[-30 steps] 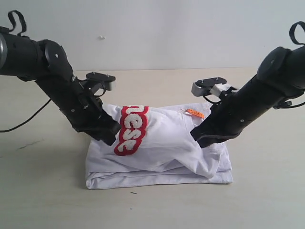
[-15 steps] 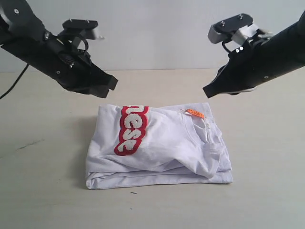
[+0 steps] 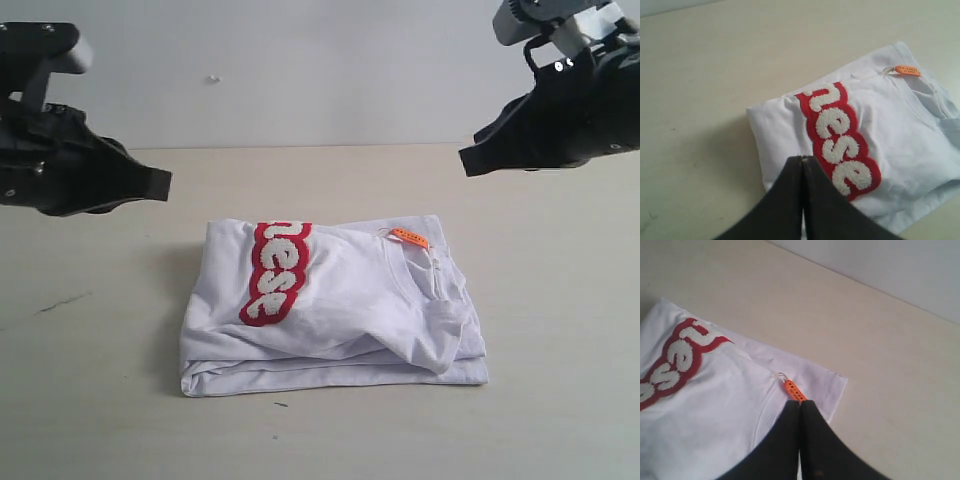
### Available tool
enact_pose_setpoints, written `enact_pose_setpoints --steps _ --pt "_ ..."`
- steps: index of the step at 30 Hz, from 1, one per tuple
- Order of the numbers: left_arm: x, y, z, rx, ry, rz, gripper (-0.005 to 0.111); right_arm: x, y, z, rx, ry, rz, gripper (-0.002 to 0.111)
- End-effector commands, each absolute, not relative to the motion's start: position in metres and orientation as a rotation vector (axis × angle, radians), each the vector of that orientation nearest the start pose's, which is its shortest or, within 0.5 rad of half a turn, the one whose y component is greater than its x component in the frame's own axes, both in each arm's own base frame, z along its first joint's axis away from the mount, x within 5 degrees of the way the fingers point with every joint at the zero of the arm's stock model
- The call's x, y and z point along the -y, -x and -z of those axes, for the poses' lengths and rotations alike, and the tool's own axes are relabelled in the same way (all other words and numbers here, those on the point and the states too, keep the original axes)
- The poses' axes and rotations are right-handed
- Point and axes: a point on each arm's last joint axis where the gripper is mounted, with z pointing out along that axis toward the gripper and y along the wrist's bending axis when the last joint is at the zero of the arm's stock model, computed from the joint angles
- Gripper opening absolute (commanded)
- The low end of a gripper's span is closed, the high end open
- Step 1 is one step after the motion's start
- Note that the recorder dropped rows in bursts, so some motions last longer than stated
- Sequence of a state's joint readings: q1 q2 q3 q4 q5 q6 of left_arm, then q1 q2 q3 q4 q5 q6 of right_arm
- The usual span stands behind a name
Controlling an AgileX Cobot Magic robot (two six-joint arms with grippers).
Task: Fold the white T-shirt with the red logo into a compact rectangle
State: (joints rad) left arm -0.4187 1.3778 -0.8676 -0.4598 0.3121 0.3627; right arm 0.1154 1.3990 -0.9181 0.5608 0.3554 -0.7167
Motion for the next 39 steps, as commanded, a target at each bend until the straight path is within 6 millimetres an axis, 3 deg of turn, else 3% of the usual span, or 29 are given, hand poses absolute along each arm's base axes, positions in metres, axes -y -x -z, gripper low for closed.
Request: enact_pose_setpoints --steps 1,7,11,15,34,39 --pt "0.111 -0.231 -0.274 -2.132 -0.324 0.431 0.000 -0.045 -0.275 -0.272 -2.171 0.371 -0.133 0.000" --pt "0.093 -0.200 -0.275 -2.043 -0.292 0.411 0.000 -0.041 -0.248 -0.268 -2.166 0.369 -0.130 0.000" --pt "0.084 -0.178 -0.265 -2.040 -0.297 0.406 0.000 -0.039 -0.228 -0.278 -2.113 0.366 -0.127 0.000" --pt "0.082 -0.167 -0.258 -2.096 -0.336 0.426 0.000 -0.038 -0.221 -0.287 -2.073 0.363 -0.124 0.000" --pt "0.083 -0.165 -0.257 -2.111 -0.353 0.429 0.000 -0.038 -0.219 -0.289 -2.064 0.364 -0.122 0.000" --pt "0.078 -0.162 -0.261 -2.048 -0.508 0.298 0.000 -0.038 -0.219 -0.289 -2.064 0.364 -0.122 0.000"
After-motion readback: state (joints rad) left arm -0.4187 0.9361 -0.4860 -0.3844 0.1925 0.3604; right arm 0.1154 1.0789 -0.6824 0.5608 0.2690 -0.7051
